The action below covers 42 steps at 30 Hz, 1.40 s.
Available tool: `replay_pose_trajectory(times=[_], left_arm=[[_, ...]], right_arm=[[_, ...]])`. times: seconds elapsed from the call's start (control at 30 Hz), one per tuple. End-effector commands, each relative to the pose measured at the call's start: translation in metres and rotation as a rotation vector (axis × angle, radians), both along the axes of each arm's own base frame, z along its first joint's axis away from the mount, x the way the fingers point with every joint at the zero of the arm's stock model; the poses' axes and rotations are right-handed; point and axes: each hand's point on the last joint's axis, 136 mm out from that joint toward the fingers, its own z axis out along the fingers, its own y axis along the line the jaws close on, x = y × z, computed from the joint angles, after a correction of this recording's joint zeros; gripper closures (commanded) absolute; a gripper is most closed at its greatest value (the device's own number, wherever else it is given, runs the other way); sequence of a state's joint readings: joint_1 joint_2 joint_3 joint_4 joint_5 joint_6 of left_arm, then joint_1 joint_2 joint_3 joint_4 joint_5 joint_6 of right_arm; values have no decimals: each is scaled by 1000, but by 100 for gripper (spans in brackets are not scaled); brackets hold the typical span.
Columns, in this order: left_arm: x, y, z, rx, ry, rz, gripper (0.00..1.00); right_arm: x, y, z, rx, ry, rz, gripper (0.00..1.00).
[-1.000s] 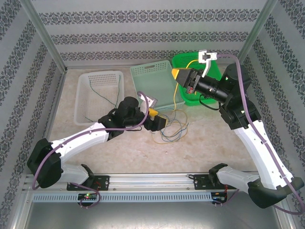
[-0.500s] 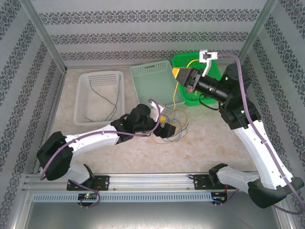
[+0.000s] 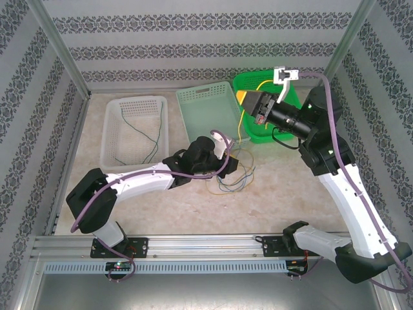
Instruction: Untangle the cables
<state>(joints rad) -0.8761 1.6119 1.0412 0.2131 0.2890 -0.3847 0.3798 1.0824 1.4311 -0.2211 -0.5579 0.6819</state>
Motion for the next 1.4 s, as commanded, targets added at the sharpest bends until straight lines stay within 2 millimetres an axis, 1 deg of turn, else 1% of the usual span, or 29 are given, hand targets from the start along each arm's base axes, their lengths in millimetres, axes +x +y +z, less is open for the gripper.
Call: replay_pose_trajectory(times=[0.0,0.07,0.17,0.3,0.4,0.47,0.5,0.57,0.63,0.73,0.8,0.87,0.93,1.03,1.13,1.23,1.27,1.3,1.33,1.37], left_arm=[[-2,2,19,-19,-59,2,100],[-2,14,29,-10,-94,27,100],[0,36,53,6,-164,79,100],[3,65,95,-13,-249,135,100],[2,82,124,-27,-295,161,100],[1,91,145,-40,-326,171,100],[-1,94,156,-47,-344,173,100],[-4,99,178,-53,-381,173,100],[-7,104,195,-57,-413,169,100],[-13,106,213,-79,-434,158,100],[-17,107,216,-90,-429,148,100],[-21,109,217,-101,-423,145,100],[-24,113,216,-107,-419,149,100],[-27,120,217,-103,-423,166,100],[-29,127,219,-90,-429,180,100],[-29,132,220,-77,-432,196,100],[-28,133,220,-72,-434,200,100],[-27,134,220,-70,-437,207,100],[-26,134,220,-65,-438,209,100],[-25,134,219,-62,-438,211,100]], right_arm=[[-1,-17,7,-3,-33,-61,100],[4,-28,-1,-38,-25,-111,100],[12,-41,-22,-123,8,-183,100],[18,-47,-44,-183,57,-202,100],[22,-54,-55,-212,69,-231,100],[29,-62,-64,-259,77,-263,100],[36,-67,-72,-293,89,-284,100],[56,-82,-92,-366,117,-344,100],[80,-95,-114,-438,146,-388,100],[120,-109,-143,-489,224,-387,100],[149,-115,-161,-488,283,-358,100],[181,-128,-183,-519,333,-379,100],[215,-138,-208,-577,363,-399,100],[257,-148,-249,-633,467,-396,100],[290,-157,-290,-608,613,-381,100],[309,-161,-322,-596,703,-362,99],[312,-161,-331,-600,729,-354,97],[313,-160,-341,-607,763,-345,90],[311,-160,-352,-618,802,-336,78],[309,-160,-362,-633,833,-330,63]])
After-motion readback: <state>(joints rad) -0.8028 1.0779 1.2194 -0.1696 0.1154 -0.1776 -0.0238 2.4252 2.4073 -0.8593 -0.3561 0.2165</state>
